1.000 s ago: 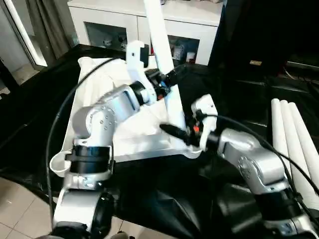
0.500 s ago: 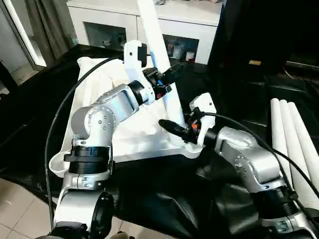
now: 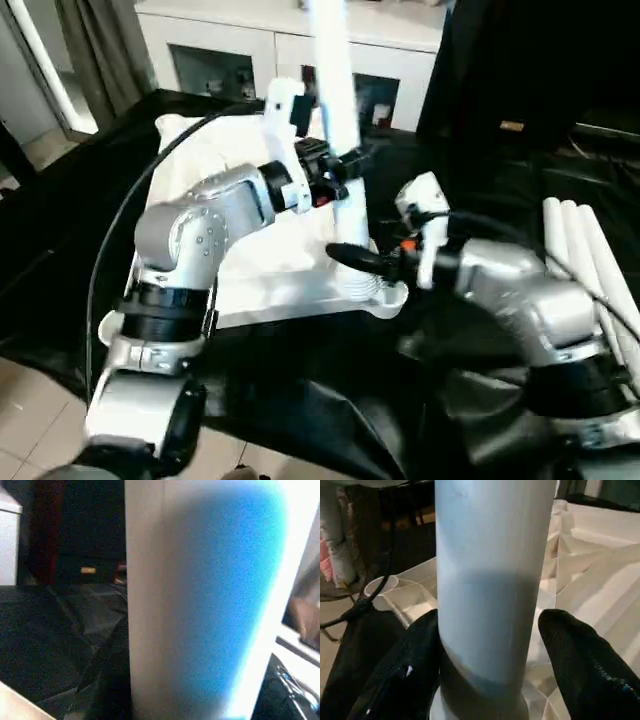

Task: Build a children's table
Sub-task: Pick table leg

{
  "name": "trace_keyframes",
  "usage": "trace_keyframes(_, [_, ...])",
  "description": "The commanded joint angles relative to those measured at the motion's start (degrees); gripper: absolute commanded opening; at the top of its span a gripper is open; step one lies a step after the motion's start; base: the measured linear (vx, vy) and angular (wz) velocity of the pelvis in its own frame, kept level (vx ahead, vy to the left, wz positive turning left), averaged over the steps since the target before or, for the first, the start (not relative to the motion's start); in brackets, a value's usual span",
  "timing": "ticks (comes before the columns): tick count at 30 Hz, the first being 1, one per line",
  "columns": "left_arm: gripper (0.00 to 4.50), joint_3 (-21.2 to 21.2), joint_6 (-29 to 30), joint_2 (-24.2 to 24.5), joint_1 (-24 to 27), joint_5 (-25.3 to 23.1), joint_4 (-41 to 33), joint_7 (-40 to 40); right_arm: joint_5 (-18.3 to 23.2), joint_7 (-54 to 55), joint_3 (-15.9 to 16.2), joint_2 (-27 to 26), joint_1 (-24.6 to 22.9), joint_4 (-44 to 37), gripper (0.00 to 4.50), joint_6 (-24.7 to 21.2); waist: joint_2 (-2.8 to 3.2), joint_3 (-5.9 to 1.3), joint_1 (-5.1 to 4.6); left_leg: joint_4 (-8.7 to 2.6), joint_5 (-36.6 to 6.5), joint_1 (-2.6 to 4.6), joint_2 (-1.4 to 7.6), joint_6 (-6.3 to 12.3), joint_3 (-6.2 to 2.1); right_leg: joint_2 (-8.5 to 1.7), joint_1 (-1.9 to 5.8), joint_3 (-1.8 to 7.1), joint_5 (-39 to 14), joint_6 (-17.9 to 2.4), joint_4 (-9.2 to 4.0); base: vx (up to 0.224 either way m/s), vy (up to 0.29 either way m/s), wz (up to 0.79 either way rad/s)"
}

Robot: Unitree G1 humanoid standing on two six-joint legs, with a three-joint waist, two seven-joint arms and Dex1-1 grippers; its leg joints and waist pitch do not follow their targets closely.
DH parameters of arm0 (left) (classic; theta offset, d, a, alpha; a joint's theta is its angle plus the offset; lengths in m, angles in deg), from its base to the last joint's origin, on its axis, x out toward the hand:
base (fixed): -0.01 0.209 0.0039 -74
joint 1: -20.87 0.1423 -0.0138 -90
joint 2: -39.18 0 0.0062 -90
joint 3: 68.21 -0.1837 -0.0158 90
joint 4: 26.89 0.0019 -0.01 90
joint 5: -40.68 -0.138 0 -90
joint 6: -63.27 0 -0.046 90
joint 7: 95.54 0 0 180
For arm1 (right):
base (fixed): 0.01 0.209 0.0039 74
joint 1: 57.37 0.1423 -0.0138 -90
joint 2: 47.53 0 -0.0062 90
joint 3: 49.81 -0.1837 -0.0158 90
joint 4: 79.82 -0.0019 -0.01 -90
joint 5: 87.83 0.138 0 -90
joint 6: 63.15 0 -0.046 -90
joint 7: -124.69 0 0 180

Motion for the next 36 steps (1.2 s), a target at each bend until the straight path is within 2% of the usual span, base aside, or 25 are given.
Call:
trace_keyframes(1, [1.81,-0.9,-0.6,0.8,-1.5,-0.9,0.1,1.8,0.5,-1.0,-0.5,0.9,1.3,-0.8,3.16,-1.2,-0.31,-4.39,-0.07,-3.46,-4.4,0.91,1.84,0.96,-1.09,-4.01,3.50,2.62,-4.2,-11.7,-3.97,0.000,0.000,0.00])
trace_keyframes(10, [1.81,-2.1,-1.2,1.5,-1.8,-1.1,0.3,4.4,0.8,-1.1,0.6,0.9,1.3,-0.8,3.16,-3.6,-0.46,-4.48,0.04,-3.40,-3.6,0.90,1.88,1.02,-1.07,-4.05,3.55,2.61,-3.0,-12.5,-3.73,0.000,0.000,0.00])
trace_keyframes(26, [1.81,-2.7,-2.2,1.7,-1.5,-1.7,0.4,6.5,0.9,0.0,1.0,-0.5,1.7,-0.1,3.16,-5.6,-0.53,-4.48,0.07,-3.42,-3.5,0.93,1.88,0.72,-1.03,-4.11,3.53,2.66,-3.4,-12.2,-3.76,0.000,0.000,0.00])
trace_keyframes(36, [1.81,-4.0,-2.9,2.6,-1.0,-2.9,0.7,8.2,1.2,0.4,0.3,-1.2,2.0,-0.2,3.16,-5.8,-0.22,-4.49,0.05,-3.49,-3.7,0.97,1.93,0.35,-1.12,-4.08,3.52,2.61,-3.3,-12.1,-3.71,0.000,0.000,0.00])
